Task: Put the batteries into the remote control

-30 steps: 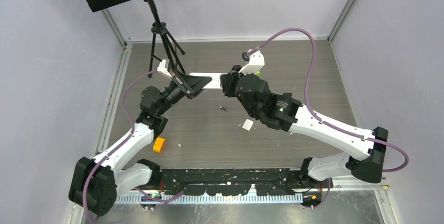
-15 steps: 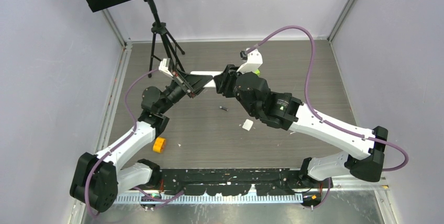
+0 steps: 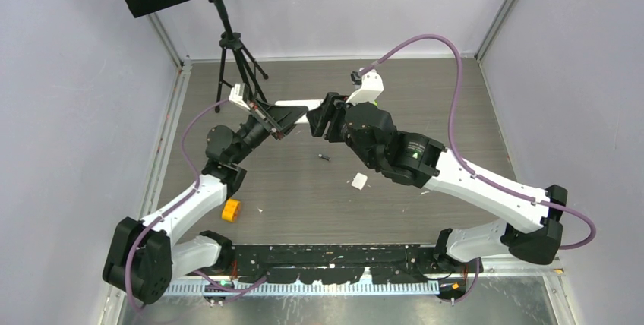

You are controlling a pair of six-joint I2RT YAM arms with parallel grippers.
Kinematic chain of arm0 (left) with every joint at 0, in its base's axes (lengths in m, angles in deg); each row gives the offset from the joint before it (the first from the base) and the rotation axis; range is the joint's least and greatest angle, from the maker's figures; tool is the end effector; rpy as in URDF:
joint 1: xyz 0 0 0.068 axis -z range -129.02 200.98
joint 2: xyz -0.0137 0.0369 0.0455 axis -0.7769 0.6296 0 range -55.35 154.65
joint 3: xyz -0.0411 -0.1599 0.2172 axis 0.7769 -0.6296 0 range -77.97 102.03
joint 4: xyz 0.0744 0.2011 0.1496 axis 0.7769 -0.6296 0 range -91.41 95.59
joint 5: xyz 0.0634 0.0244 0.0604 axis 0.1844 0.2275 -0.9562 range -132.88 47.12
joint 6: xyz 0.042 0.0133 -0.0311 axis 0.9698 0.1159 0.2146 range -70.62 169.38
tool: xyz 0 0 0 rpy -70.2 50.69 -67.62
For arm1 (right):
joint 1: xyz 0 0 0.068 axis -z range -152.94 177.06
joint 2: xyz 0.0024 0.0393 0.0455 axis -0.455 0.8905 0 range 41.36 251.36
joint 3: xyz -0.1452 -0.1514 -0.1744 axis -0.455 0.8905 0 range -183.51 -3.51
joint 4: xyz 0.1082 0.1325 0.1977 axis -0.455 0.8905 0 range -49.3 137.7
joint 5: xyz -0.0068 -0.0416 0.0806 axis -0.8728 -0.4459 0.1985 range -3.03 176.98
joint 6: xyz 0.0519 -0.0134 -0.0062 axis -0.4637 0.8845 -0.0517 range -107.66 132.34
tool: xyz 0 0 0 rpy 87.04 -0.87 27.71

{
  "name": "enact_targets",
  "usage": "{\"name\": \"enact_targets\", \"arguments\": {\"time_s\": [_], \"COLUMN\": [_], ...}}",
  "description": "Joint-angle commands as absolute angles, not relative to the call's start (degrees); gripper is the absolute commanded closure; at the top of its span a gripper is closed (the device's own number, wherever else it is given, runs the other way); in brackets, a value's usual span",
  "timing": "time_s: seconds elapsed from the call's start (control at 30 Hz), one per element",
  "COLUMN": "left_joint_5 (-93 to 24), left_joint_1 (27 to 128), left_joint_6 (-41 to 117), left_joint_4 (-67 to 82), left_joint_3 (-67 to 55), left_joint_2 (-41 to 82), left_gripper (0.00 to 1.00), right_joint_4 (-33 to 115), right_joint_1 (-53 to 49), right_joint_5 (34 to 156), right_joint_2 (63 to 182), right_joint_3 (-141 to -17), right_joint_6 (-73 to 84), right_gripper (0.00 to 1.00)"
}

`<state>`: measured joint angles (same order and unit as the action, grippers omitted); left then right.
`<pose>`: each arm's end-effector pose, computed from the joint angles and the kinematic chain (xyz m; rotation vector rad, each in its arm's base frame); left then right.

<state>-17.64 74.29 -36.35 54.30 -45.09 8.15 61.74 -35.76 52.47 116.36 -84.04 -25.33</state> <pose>0.2186 -0.1107 0.3096 -0.3765 1.5039 -1.8555 0.1501 0.2482 0.4241 0.0228 1.8480 0.6940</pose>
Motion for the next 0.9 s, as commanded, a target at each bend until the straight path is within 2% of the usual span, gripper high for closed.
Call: {"name": "enact_targets", "arguments": {"time_s": [0.0, 0.17, 0.4, 0.47, 0.67, 0.87], "left_joint_5": [-20.25, -21.59, -22.94, -23.01, -23.1, -22.76], "left_joint_1": [74.45, 74.37, 74.39, 74.4, 74.44, 74.42], "left_joint_6": [-36.05, -34.89, -33.45, -33.86, -36.7, -41.61], "left_joint_4": [63.26, 66.67, 69.67, 70.45, 69.22, 69.26], "left_joint_3": [-43.61, -43.17, -42.02, -41.7, -41.56, -42.83], "left_joint_2": [9.2, 10.91, 12.33, 12.37, 11.06, 11.2], "left_gripper": [1.0, 1.0, 1.0, 1.0, 1.0, 1.0], "right_joint_4": [61.34, 61.29, 63.51, 63.03, 47.45, 33.07], "right_joint_1": [-35.52, -35.43, -35.34, -35.25, -34.87, -34.71], "right_joint_5": [54.43, 54.37, 48.93, 48.77, 50.88, 50.44], "right_joint_2": [112.56, 109.18, 105.37, 104.76, 104.03, 104.36], "right_joint_3": [-85.62, -83.42, -78.9, -77.18, -68.41, -65.55], "right_joint_6": [-27.86, -32.94, -41.31, -46.01, -58.93, -60.07], "right_gripper": [0.4, 0.35, 0.18, 0.16, 0.14, 0.14]}}
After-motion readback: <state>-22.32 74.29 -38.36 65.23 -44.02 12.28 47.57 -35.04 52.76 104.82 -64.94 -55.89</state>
